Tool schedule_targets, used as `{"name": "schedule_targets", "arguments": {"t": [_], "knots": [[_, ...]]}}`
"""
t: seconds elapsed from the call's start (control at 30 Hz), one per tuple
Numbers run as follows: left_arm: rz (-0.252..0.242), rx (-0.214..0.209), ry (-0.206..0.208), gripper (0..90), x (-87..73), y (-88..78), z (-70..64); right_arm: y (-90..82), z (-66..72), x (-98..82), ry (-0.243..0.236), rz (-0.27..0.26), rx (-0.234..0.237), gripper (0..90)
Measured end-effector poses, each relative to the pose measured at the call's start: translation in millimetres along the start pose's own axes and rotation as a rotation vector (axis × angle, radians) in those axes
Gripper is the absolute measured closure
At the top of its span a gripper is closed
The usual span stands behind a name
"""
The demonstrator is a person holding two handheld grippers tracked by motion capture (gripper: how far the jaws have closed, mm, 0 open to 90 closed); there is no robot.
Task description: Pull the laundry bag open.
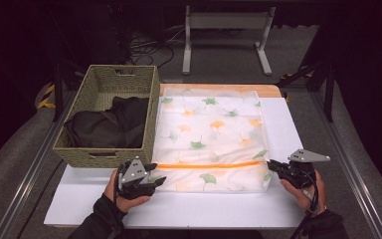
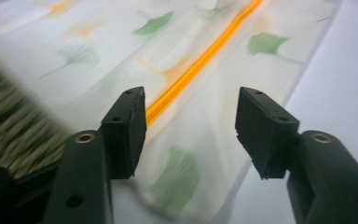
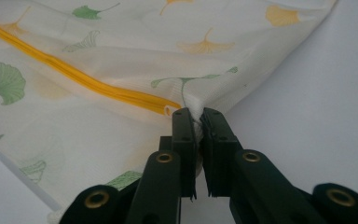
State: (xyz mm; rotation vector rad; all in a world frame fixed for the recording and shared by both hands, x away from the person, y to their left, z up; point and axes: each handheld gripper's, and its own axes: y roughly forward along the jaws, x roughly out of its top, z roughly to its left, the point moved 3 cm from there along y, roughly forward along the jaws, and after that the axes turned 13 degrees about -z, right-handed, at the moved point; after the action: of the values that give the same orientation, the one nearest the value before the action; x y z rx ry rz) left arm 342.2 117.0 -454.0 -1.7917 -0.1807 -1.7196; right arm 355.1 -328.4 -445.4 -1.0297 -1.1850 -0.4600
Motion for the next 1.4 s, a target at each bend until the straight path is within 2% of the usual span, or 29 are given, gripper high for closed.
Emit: {"name": "schedule_targets", "arguments": {"t": [0.1, 0.17, 0.23, 0.27, 0.33, 0.4, 0.43, 0.47, 0.5, 0.53, 0.63, 0.7, 0.77, 0.8, 0.87, 0.9, 0.97, 1.03, 1.07, 1.17, 1.2, 1.23, 1.4], "knots": [[-0.002, -0.050, 0.008, 25.6, 10.8, 15.5, -11.2, 0.3, 2.8, 4.8, -0.001, -0.002, -0.001, 84.8], [-0.017, -0.088, 0.020, 20.0, 18.5, 26.5, -18.8, -0.4, 4.8, 7.1, -0.002, -0.009, 0.001, 84.8], [0.005, -0.147, 0.031, 13.0, 26.6, 43.0, -27.2, -1.7, 6.2, 8.7, -0.002, -0.014, 0.003, 84.7], [0.005, -0.162, 0.039, 11.7, 29.5, 48.3, -29.6, -2.5, 6.5, 9.1, 0.003, -0.017, 0.008, 84.8], [0.005, -0.186, 0.042, 13.5, 37.3, 63.1, -36.1, -3.4, 7.1, 9.4, 0.005, -0.019, 0.014, 84.7], [0.013, -0.234, 0.064, 18.0, 46.2, 80.6, -43.6, -4.9, 8.6, 10.0, 0.005, -0.021, 0.020, 84.7], [0.013, -0.234, 0.064, 21.0, 46.2, 80.6, -43.6, -4.9, 8.6, 10.0, 0.005, -0.021, 0.020, 84.7], [0.020, -0.237, 0.082, 21.0, 50.0, 88.7, -47.3, -5.7, 9.3, 10.2, 0.006, -0.024, 0.021, 84.7], [0.026, -0.262, 0.092, 26.2, 55.9, 101.0, -52.0, -6.5, 9.9, 10.6, 0.006, -0.026, 0.024, 84.7], [0.021, -0.299, 0.085, 33.0, 60.9, 110.8, -56.0, -7.6, 10.8, 11.4, 0.009, -0.031, 0.027, 84.7], [0.006, -0.347, 0.095, 49.4, 71.7, 134.0, -65.3, -8.3, 12.6, 14.3, 0.008, -0.040, 0.031, 84.7], [0.029, -0.349, 0.114, 56.9, 76.2, 150.0, -71.5, -7.7, 14.3, 15.7, 0.002, -0.042, 0.035, 84.7], [0.033, -0.376, 0.111, 62.3, 79.4, 165.6, -75.6, -7.2, 15.7, 16.6, -0.001, -0.044, 0.040, 84.7], [0.044, -0.375, 0.109, 64.3, 80.6, 173.3, -76.7, -6.8, 16.4, 17.1, -0.002, -0.045, 0.043, 84.7], [0.052, -0.375, 0.091, 67.4, 83.2, 188.8, -80.4, -6.3, 17.9, 17.9, -0.004, -0.047, 0.052, 84.7], [0.052, -0.379, 0.068, 69.4, 84.3, 194.9, -82.3, -6.0, 18.8, 18.3, -0.006, -0.050, 0.054, 84.7], [0.061, -0.369, 0.065, 71.7, 86.7, 204.0, -83.9, -6.4, 19.7, 18.7, -0.005, -0.053, 0.062, 84.7], [0.054, -0.371, 0.026, 75.9, 88.4, 214.3, -85.5, -6.8, 20.1, 18.4, 0.003, -0.056, 0.076, 84.7], [0.055, -0.361, 0.020, 77.2, 88.5, 218.8, -86.1, -6.7, 20.3, 18.1, 0.007, -0.057, 0.082, 84.7], [0.065, -0.341, -0.009, 77.1, 86.2, 228.0, -85.9, -6.9, 21.1, 17.5, 0.013, -0.057, 0.096, 84.6], [0.059, -0.352, -0.020, 76.1, 85.6, 229.5, -85.2, -7.2, 21.7, 17.3, 0.012, -0.055, 0.097, 84.6], [0.049, -0.370, -0.049, 75.3, 84.8, 230.7, -85.2, -7.4, 21.9, 17.1, 0.011, -0.054, 0.100, 84.6], [0.038, -0.379, -0.044, 69.0, 85.1, 232.9, -85.6, -6.9, 23.1, 16.2, 0.014, -0.049, 0.120, 84.6]]}}
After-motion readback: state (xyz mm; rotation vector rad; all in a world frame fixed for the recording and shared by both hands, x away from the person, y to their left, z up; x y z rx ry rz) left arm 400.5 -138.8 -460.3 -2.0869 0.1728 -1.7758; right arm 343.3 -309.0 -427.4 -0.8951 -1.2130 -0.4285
